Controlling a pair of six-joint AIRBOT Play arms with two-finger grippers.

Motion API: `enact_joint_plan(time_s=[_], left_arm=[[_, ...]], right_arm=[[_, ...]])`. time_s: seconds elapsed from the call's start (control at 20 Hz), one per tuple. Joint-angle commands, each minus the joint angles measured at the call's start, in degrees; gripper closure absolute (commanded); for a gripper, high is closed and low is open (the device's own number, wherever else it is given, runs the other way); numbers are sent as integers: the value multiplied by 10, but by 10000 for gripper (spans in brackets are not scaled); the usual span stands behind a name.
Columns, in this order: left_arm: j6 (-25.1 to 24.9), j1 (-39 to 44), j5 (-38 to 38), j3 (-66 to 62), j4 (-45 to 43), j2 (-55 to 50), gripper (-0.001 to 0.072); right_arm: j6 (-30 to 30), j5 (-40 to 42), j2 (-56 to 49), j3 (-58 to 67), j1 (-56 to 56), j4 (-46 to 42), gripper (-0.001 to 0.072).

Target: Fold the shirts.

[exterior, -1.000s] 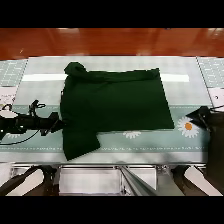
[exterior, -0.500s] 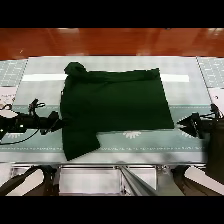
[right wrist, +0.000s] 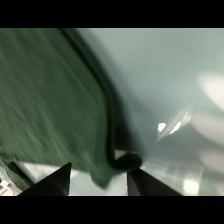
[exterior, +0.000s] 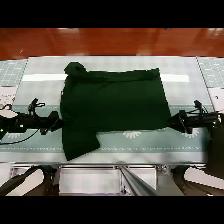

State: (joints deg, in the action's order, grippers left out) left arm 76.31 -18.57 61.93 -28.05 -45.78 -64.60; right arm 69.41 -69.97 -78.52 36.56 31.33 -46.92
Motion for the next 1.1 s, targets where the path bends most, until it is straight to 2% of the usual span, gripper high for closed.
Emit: enact_joint_plan(time_s=[0.0,0.05,0.1,0.2,0.35,0.5,0.6,0.75,0.9,1.05], left_arm=[[0,0,0,-1,0,0,689],[0,0,-1,-1,0,0,689],[0,0,0,-1,0,0,690],[-9,0,0,-1,10,1,689],[-64,0,2,-40,82,16,690],[-108,0,4,-151,214,56,690],[-110,0,4,-262,240,77,690],[-100,0,5,-466,220,90,690],[-43,0,10,-658,143,91,690],[1,0,35,-791,54,103,690]], right_arm=[[12,43,-10,26,-43,16,374],[10,45,-10,28,-53,17,621],[1,42,-10,28,-60,18,689],[-16,15,-8,34,-69,24,690],[-14,-41,23,103,-69,26,691],[14,-67,84,240,-69,65,691],[31,-66,118,366,-69,79,691],[54,-49,151,571,-69,78,690],[70,-46,169,746,-69,73,691],[82,-43,207,827,-69,38,690]])
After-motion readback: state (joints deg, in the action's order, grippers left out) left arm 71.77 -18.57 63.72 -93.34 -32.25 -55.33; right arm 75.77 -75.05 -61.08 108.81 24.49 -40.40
